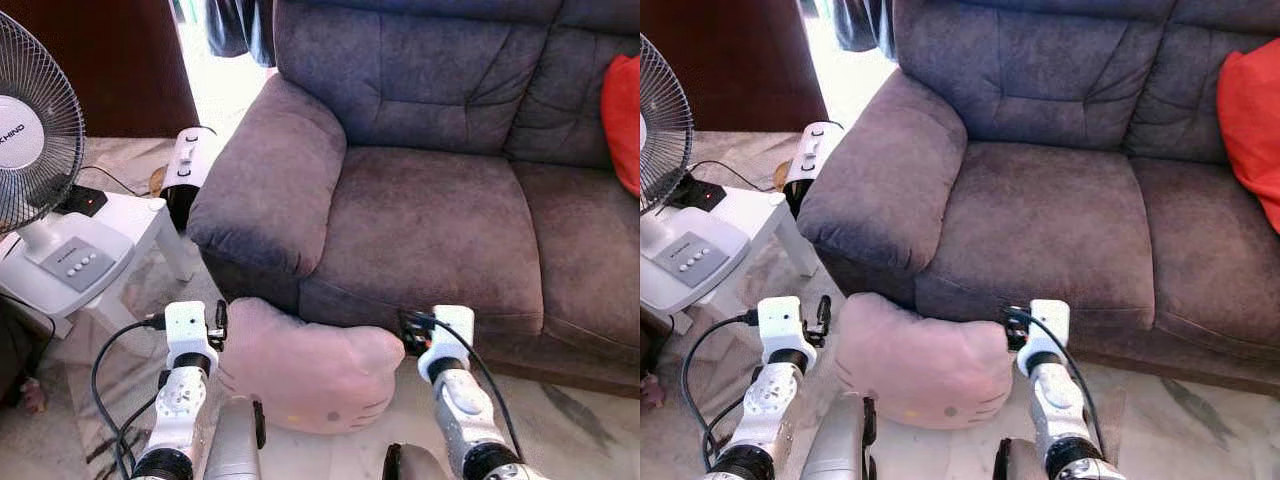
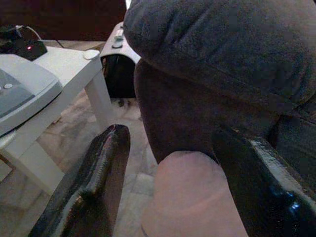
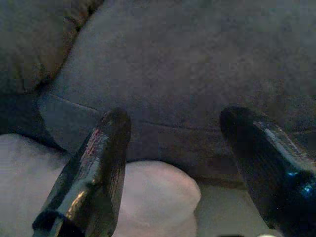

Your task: Move the pillow to the sofa from floor

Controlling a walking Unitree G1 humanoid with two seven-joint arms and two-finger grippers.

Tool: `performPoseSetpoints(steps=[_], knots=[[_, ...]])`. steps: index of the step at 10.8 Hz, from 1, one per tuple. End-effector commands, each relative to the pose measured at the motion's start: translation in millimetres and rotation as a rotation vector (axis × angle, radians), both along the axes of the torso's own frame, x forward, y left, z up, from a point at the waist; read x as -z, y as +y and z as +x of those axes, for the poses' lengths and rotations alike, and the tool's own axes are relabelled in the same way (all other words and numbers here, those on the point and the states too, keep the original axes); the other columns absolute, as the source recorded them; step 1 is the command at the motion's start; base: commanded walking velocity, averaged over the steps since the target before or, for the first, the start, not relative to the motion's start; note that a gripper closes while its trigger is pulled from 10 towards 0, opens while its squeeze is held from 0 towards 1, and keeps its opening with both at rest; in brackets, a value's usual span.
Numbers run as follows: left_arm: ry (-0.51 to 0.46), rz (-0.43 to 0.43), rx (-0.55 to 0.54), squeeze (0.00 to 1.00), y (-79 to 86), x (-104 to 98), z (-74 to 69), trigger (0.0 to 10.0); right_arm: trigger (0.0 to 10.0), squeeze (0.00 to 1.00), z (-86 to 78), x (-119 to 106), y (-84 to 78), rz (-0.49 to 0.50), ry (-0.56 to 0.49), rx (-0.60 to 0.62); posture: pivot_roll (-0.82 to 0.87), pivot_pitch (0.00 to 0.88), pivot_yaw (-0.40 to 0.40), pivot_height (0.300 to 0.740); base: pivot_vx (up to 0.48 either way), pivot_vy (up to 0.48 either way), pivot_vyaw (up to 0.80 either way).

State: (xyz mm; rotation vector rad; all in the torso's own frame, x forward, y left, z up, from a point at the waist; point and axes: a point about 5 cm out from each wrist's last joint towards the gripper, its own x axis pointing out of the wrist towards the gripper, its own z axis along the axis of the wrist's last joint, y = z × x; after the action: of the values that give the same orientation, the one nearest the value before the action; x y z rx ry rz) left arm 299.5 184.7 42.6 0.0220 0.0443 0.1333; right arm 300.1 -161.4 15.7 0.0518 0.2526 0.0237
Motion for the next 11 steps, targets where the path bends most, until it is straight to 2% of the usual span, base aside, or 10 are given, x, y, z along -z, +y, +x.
performPoseSetpoints(steps=[1, 3, 4, 6, 7, 8, 11], knots=[[0.018, 0.013, 0.017, 0.00, -2.3, 4.9, -2.8, 10.0, 10.0, 0.00, -5.6, 5.3, 0.9, -0.004, 0.013, -0.005, 0.11, 0.093, -0.032, 0.601, 0.000, 0.000, 0.00], [0.036, 0.028, 0.030, 0.00, -0.6, 6.1, -1.4, 10.0, 10.0, 0.00, -7.3, 8.0, 0.6, -0.006, 0.032, -0.014, 0.11, 0.091, -0.037, 0.601, 0.000, 0.000, 0.00], [0.059, 0.041, 0.058, 0.00, -0.7, 7.5, 0.2, 10.0, 10.0, 0.00, -8.5, 9.2, -4.6, -0.015, 0.041, 0.000, 0.11, 0.094, -0.040, 0.601, 0.000, 0.000, 0.00], [0.103, 0.037, 0.125, 0.00, -7.2, 11.0, 2.9, 10.0, 10.0, 0.00, -11.7, 10.5, -24.2, -0.027, 0.052, 0.074, 0.11, 0.103, -0.042, 0.601, 0.000, 0.000, 0.00], [0.129, 0.063, 0.170, 0.00, -12.3, 14.1, 2.7, 10.0, 10.0, 0.00, -15.8, 12.7, -35.5, -0.044, 0.065, 0.103, 0.10, 0.106, -0.043, 0.601, 0.000, 0.000, 0.00], [0.140, 0.057, 0.158, 0.00, -11.4, 15.2, 2.9, 10.0, 10.0, 0.00, -18.6, 14.4, -40.0, -0.046, 0.072, 0.115, 0.10, 0.110, -0.042, 0.601, 0.000, 0.000, 0.00], [0.160, 0.057, 0.141, 0.00, -8.3, 18.0, 1.8, 10.0, 10.0, 0.00, -16.9, 16.1, -27.9, -0.021, 0.084, 0.091, 0.11, 0.118, -0.038, 0.601, 0.000, 0.000, 0.00]])
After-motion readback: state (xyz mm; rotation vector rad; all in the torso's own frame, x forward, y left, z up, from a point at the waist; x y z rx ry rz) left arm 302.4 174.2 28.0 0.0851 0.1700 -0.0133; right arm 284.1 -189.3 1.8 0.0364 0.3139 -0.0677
